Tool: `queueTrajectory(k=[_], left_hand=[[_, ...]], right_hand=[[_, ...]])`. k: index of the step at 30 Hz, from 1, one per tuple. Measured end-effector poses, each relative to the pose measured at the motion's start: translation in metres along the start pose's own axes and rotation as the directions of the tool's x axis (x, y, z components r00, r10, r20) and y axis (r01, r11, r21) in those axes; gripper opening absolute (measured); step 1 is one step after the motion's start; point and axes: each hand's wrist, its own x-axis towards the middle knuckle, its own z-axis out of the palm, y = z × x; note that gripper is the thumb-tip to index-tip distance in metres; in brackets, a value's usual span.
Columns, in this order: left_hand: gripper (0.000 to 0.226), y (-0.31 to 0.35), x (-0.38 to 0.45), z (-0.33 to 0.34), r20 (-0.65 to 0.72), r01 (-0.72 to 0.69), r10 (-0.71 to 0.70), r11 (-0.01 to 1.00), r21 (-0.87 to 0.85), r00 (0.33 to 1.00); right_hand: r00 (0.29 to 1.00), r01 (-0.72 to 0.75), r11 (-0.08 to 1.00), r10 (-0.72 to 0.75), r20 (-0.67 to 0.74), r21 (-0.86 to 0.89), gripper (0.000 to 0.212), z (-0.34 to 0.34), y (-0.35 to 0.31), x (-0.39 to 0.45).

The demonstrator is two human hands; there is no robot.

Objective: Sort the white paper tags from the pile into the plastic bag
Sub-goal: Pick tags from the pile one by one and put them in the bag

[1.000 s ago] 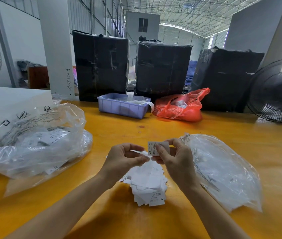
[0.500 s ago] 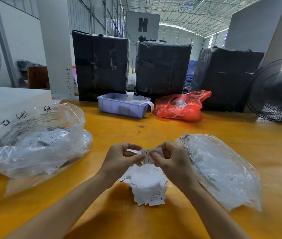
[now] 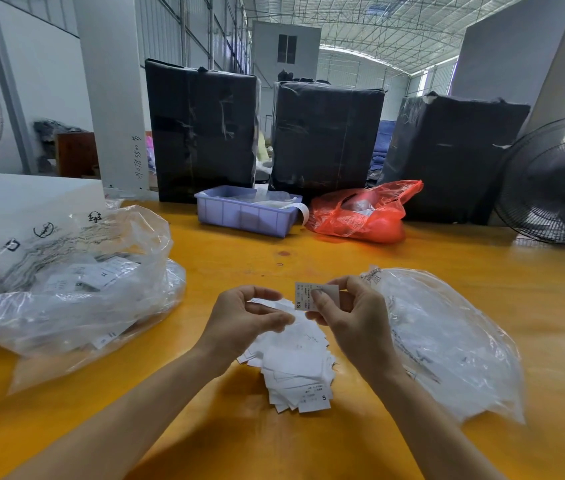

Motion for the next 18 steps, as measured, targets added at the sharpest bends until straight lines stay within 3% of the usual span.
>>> queueTrajectory(k=[12,18], left_hand=[[0.031,-0.0033,0.0026,0.0008,-0.017,-0.029,0.031,0.997,0.073,0.999],[0.026,-0.0051,0.004,-0.0005,-0.029,-0.04,0.042,0.997,0.073,0.999]], right_hand=[[0.993,0.039,0.984,-0.019,0.116,-0.173,0.017,0.0017,-0.0011,-0.0024],[0.965,-0.095,0.994,0.107,0.241,-0.06,0.008,-0.0017,-0.0018,-0.0008]])
